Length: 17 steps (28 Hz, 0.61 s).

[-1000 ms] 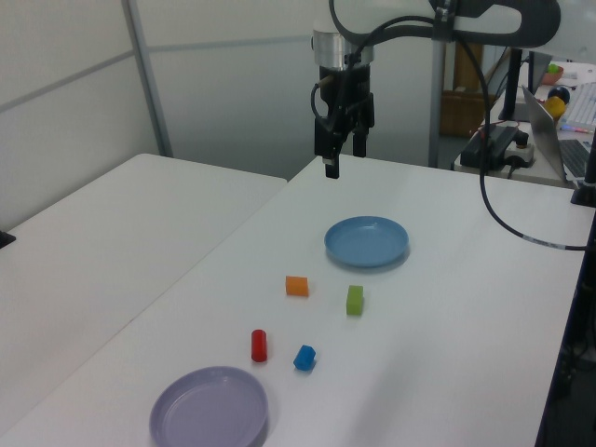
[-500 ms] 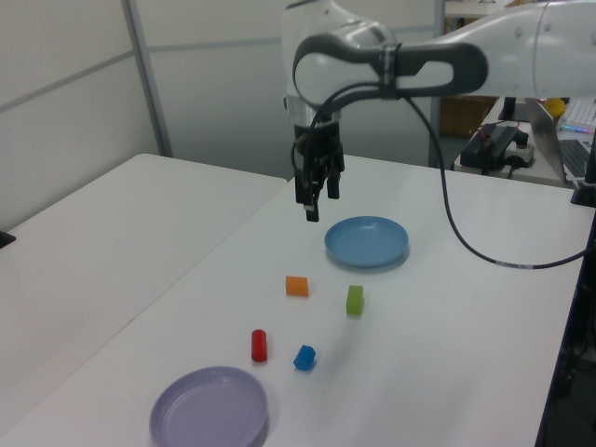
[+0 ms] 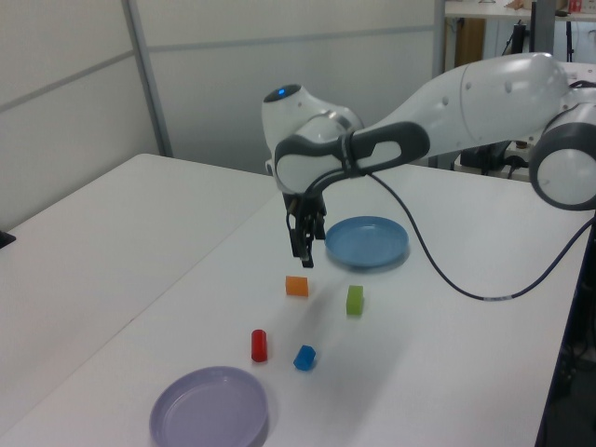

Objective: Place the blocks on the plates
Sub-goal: 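Move the gripper down toward the orange block, then close the gripper on the orange block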

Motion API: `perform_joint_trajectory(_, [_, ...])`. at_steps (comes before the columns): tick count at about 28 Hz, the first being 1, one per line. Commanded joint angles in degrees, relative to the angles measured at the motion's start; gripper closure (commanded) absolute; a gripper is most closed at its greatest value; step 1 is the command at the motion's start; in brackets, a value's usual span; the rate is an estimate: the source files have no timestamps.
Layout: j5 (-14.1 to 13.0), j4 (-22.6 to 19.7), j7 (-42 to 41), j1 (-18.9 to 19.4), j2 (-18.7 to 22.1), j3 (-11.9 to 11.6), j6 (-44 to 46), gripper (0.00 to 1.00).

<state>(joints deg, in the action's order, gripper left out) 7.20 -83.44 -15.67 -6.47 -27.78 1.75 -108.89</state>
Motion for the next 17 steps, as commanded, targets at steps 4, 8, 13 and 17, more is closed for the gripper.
perform_joint_trajectory(4, [1.94,0.12,-2.09,0.32,-4.82,-0.43,-6.51,0.0])
perform_joint_trajectory(8, [2.03,0.12,-2.0,0.32,-5.79,-0.43,-7.12,0.13])
perform_joint_trajectory(13, [1.94,0.12,-2.18,0.23,-6.58,-0.43,-7.21,0.18])
perform_joint_trajectory(17, [1.85,0.12,-1.65,0.23,-7.37,-0.35,-9.67,0.17])
